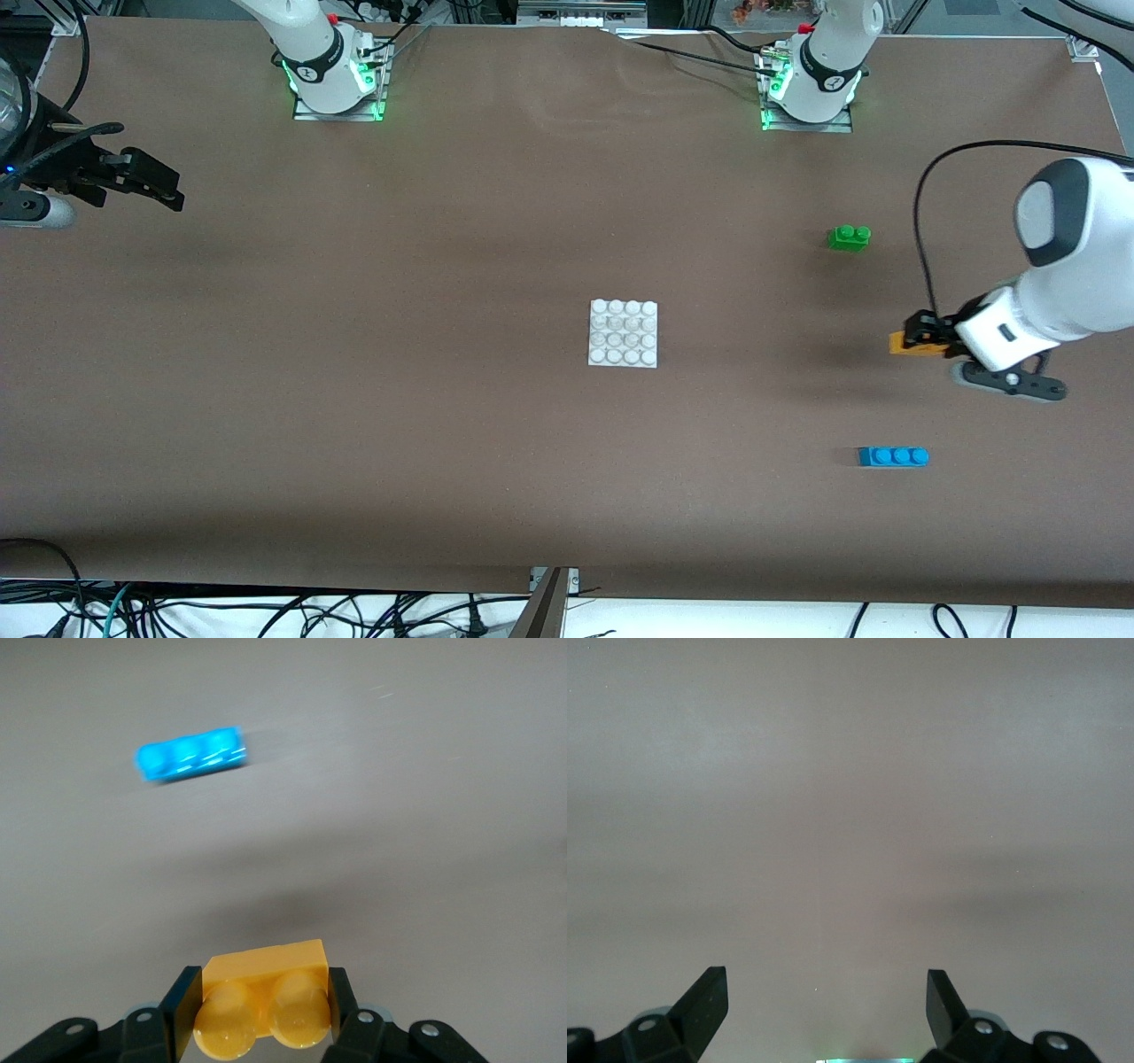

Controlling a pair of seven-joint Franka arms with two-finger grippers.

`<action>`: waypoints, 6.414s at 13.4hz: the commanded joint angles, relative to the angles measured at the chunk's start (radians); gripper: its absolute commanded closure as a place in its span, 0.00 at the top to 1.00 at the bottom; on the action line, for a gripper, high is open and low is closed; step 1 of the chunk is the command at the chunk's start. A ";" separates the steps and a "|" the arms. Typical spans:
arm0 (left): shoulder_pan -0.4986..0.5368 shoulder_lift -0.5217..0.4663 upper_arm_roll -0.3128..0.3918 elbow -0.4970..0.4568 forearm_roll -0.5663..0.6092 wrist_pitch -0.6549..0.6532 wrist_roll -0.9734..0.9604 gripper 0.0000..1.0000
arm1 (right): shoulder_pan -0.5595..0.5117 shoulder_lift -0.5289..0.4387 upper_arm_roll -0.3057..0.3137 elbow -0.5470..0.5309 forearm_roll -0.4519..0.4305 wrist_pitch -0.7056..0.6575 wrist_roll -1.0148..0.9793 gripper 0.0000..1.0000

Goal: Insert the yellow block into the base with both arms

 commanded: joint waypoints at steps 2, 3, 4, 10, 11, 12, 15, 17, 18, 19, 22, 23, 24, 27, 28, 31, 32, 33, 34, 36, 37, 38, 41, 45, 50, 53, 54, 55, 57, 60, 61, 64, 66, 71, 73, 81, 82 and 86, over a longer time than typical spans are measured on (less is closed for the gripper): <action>-0.020 0.016 -0.139 0.018 0.008 -0.026 -0.115 0.52 | -0.008 0.003 0.002 0.022 -0.004 -0.018 -0.012 0.99; -0.070 0.039 -0.151 0.020 0.013 -0.024 -0.150 0.53 | -0.008 0.002 0.002 0.022 -0.005 -0.020 -0.012 0.99; -0.138 0.053 -0.148 0.031 0.013 -0.021 -0.223 0.54 | -0.008 0.002 0.002 0.022 -0.005 -0.020 -0.012 0.99; -0.382 0.259 -0.096 0.129 0.014 0.104 -0.520 0.59 | -0.009 0.002 0.001 0.022 -0.005 -0.017 -0.010 0.99; -0.423 0.293 -0.067 0.162 0.014 0.123 -0.529 0.59 | -0.009 0.002 0.001 0.022 -0.007 -0.018 -0.010 0.99; -0.465 0.321 -0.038 0.192 0.013 0.123 -0.533 0.59 | -0.009 0.000 0.001 0.022 -0.007 -0.020 -0.012 0.99; -0.592 0.370 0.046 0.210 0.013 0.176 -0.602 0.59 | -0.009 0.000 -0.016 0.022 -0.005 -0.018 -0.016 0.99; -0.615 0.381 0.062 0.210 0.013 0.181 -0.610 0.58 | -0.009 0.000 -0.018 0.024 -0.005 -0.020 -0.018 0.99; -0.623 0.380 0.062 0.210 0.013 0.181 -0.612 0.58 | -0.009 0.000 -0.016 0.024 -0.004 -0.017 -0.018 0.99; -0.634 0.379 0.062 0.210 0.013 0.181 -0.612 0.58 | -0.009 0.002 -0.013 0.024 -0.002 -0.017 -0.018 0.99; -0.643 0.383 0.062 0.203 0.017 0.184 -0.630 0.55 | -0.008 0.000 -0.013 0.024 -0.004 -0.020 -0.018 0.99; -0.642 0.381 0.062 0.195 0.017 0.204 -0.629 0.55 | -0.008 0.002 -0.013 0.024 -0.002 -0.017 -0.018 0.99; -0.643 0.381 0.062 0.192 0.017 0.209 -0.627 0.55 | -0.009 0.002 -0.014 0.024 -0.002 -0.017 -0.018 0.99; -0.645 0.383 0.062 0.174 0.017 0.209 -0.618 0.55 | -0.008 0.003 -0.013 0.022 -0.004 -0.018 -0.016 0.99; -0.646 0.383 0.062 0.163 0.017 0.209 -0.616 0.55 | -0.008 0.005 -0.010 0.018 -0.011 -0.020 -0.016 0.99; -0.649 0.383 0.062 0.150 0.019 0.209 -0.616 0.54 | 0.000 0.005 -0.007 0.016 -0.014 -0.034 -0.068 0.99; -0.651 0.383 0.062 0.150 0.017 0.209 -0.618 0.54 | 0.000 0.006 -0.005 0.015 -0.014 -0.034 -0.070 0.99; -0.654 0.383 0.062 0.150 0.017 0.209 -0.618 0.54 | -0.001 0.011 -0.007 0.013 -0.014 -0.034 -0.071 0.99; -0.654 0.383 0.064 0.150 0.019 0.209 -0.618 0.54 | 0.000 0.014 -0.007 0.015 -0.014 -0.032 -0.071 0.99; -0.657 0.389 0.064 0.150 0.019 0.210 -0.622 0.54 | 0.000 0.016 -0.007 0.013 -0.016 -0.034 -0.075 0.99; -0.658 0.389 0.064 0.150 0.019 0.218 -0.627 0.54 | 0.000 0.016 -0.005 0.013 -0.016 -0.034 -0.076 0.99; -0.658 0.392 0.064 0.150 0.019 0.227 -0.627 0.54 | 0.000 0.019 -0.005 0.013 -0.014 -0.034 -0.078 0.99; -0.658 0.407 0.065 0.149 0.019 0.255 -0.629 0.54 | 0.002 0.019 -0.005 0.015 -0.014 -0.034 -0.081 0.99; -0.658 0.410 0.065 0.143 0.019 0.255 -0.630 0.64 | 0.002 0.014 -0.005 0.016 -0.014 -0.035 -0.082 0.99; -0.664 0.404 0.065 0.137 0.020 0.249 -0.638 1.00 | 0.003 0.019 -0.001 0.015 -0.014 -0.032 -0.079 0.99; -0.665 0.372 0.065 0.138 0.019 0.214 -0.638 1.00 | 0.003 0.017 -0.001 0.016 -0.014 -0.034 -0.081 0.99; -0.661 0.349 0.064 0.144 0.019 0.174 -0.636 1.00 | 0.003 0.014 -0.001 0.016 -0.014 -0.035 -0.081 0.99; -0.655 0.315 0.065 0.146 0.019 0.139 -0.636 1.00 | 0.003 0.013 -0.002 0.016 -0.013 -0.035 -0.082 0.99; -0.629 0.243 0.073 0.149 0.019 0.056 -0.630 1.00 | 0.003 0.011 -0.002 0.016 -0.013 -0.037 -0.081 0.99; -0.539 0.127 0.073 0.155 0.017 -0.033 -0.623 1.00 | 0.003 0.010 -0.002 0.018 -0.013 -0.040 -0.081 0.99; -0.498 0.090 0.068 0.155 0.016 -0.052 -0.623 1.00 | 0.003 0.008 -0.002 0.018 -0.013 -0.038 -0.079 0.99; -0.413 -0.028 0.070 0.157 0.016 -0.158 -0.562 1.00 | 0.003 0.010 -0.004 0.018 -0.013 -0.040 -0.081 0.99; -0.352 -0.100 0.071 0.178 0.003 -0.252 -0.427 1.00 | 0.003 0.008 -0.002 0.019 -0.013 -0.040 -0.081 0.99; -0.238 -0.226 0.073 0.187 -0.006 -0.432 -0.305 1.00 | 0.003 0.008 -0.004 0.018 -0.013 -0.040 -0.081 0.99; -0.140 -0.237 0.071 0.169 -0.109 -0.429 -0.200 1.00 | 0.003 0.008 -0.004 0.018 -0.013 -0.040 -0.081 0.99; -0.270 -0.427 0.218 -0.124 -0.138 -0.213 -0.271 1.00 | 0.002 0.008 -0.007 0.018 -0.010 -0.040 -0.082 0.99; -0.316 -0.427 0.252 -0.123 -0.135 -0.222 -0.288 1.00 | 0.002 0.008 -0.010 0.018 -0.010 -0.040 -0.084 0.99; -0.364 -0.406 0.321 -0.106 -0.109 -0.233 -0.270 1.00 | 0.002 0.008 -0.010 0.018 -0.010 -0.040 -0.082 0.99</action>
